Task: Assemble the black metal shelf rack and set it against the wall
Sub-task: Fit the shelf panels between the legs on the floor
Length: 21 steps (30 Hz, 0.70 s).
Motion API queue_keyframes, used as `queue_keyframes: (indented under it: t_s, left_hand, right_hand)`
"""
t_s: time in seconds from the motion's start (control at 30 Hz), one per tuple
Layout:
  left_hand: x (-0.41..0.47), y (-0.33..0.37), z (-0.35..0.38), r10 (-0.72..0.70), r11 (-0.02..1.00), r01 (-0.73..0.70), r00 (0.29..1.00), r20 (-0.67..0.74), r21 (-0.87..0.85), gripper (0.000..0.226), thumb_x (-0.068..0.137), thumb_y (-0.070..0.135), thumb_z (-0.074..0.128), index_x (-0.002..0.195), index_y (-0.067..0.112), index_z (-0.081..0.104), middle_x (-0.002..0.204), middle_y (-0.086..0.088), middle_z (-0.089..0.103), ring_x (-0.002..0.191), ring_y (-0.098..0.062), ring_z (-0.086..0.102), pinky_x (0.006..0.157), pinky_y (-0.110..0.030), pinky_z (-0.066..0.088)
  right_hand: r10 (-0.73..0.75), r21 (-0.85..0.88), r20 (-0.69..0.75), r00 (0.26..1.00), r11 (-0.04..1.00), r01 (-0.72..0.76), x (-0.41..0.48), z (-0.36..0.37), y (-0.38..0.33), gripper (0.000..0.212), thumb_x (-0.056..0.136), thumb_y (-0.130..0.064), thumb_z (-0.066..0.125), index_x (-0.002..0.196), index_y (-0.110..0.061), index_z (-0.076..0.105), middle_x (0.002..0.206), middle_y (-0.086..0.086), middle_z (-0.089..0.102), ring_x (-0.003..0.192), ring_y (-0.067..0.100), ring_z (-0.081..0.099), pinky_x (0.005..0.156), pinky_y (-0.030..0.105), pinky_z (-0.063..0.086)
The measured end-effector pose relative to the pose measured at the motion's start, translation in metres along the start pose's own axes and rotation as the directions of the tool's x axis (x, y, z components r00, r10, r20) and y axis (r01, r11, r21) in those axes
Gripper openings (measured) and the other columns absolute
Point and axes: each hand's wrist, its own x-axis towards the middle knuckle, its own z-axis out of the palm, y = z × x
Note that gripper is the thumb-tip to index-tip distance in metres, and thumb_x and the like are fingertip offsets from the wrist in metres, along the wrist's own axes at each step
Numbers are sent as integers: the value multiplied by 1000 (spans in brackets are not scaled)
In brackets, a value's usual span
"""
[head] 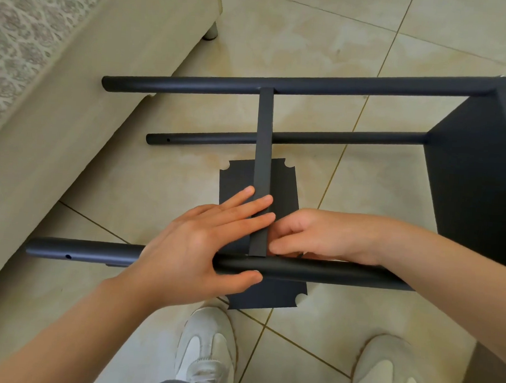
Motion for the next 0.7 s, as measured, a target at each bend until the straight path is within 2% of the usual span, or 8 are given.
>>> queue_keyframes:
  t_s: [0.1, 0.2, 0.3, 0.37, 0.43, 0.57, 0.63, 0.7]
  left_hand:
    - [0, 3, -1, 4, 1000, -4, 1000, 1, -13, 73, 83, 58, 61, 149, 31, 46, 161, 21, 28, 151, 1, 16, 112, -31, 34]
    - [2, 6, -1, 23, 1000, -22, 999, -45, 18, 68, 84, 59, 59, 145, 29, 52, 158, 19, 34, 149, 3, 19, 109, -28, 37]
    - [4, 10, -1, 52, 997, -48, 996, -76, 64, 63, 87, 59, 56, 140, 25, 58, 154, 17, 41, 147, 4, 25, 107, -30, 44]
    - [4, 13, -2, 61, 997, -56, 994, -93, 55, 59, 88, 55, 60, 137, 22, 62, 150, 14, 47, 146, 1, 31, 105, -34, 49]
    - [2, 18, -2, 35, 999, -33, 994, -106, 24, 54, 87, 46, 70, 135, 20, 64, 148, 12, 50, 144, -1, 36, 105, -38, 51]
    - [-13, 39, 5, -23, 998, 33, 983, -182, 51, 38, 86, 21, 79, 124, 17, 72, 132, 5, 67, 128, -10, 58, 98, -39, 56]
    - [-25, 51, 7, -63, 998, 61, 966, -251, -15, 37, 86, 12, 78, 121, 22, 73, 112, 11, 74, 108, -6, 68, 91, -28, 59]
    - [-34, 63, 3, -203, 967, 145, 935, -292, -209, 42, 88, 11, 73, 121, 35, 69, 96, 24, 72, 95, 5, 67, 84, -10, 52]
  right_hand:
    - [-45, -100, -65, 997, 994, 39, -14, 3, -2, 18, 97, -26, 56, 87, -27, 72, 83, -10, 71, 79, 1, 64, 76, 22, 48]
    - [-93, -133, -157, 983, 989, 72, -23, 8, 0, 12, 95, -27, 60, 96, -29, 72, 95, -14, 74, 89, -4, 67, 84, 19, 53]
    - [-151, -208, -264, 952, 973, 97, -30, 16, 4, 13, 94, -27, 61, 96, -38, 66, 90, -23, 69, 88, -17, 62, 75, 3, 48]
    - [-164, -259, -327, 931, 963, 78, -34, 23, 8, 21, 93, -26, 63, 112, -34, 65, 92, -29, 62, 85, -23, 58, 71, -2, 43]
    - [-188, -350, -391, 901, 936, 43, -38, 30, 12, 31, 92, -26, 65, 122, -32, 63, 98, -28, 61, 86, -19, 58, 71, 0, 43]
    - [-242, -491, -503, 830, 870, -43, -50, 46, 17, 31, 93, -22, 63, 122, -33, 62, 102, -21, 62, 91, -3, 59, 79, 9, 45]
    - [-223, -510, -538, 813, 854, -103, -56, 53, 18, 31, 95, -23, 61, 124, -33, 61, 111, -15, 64, 98, 4, 60, 88, 22, 51]
    - [-217, -531, -554, 804, 835, -141, -61, 57, 15, 31, 96, -24, 60, 125, -33, 59, 114, -11, 64, 102, 8, 60, 92, 30, 53]
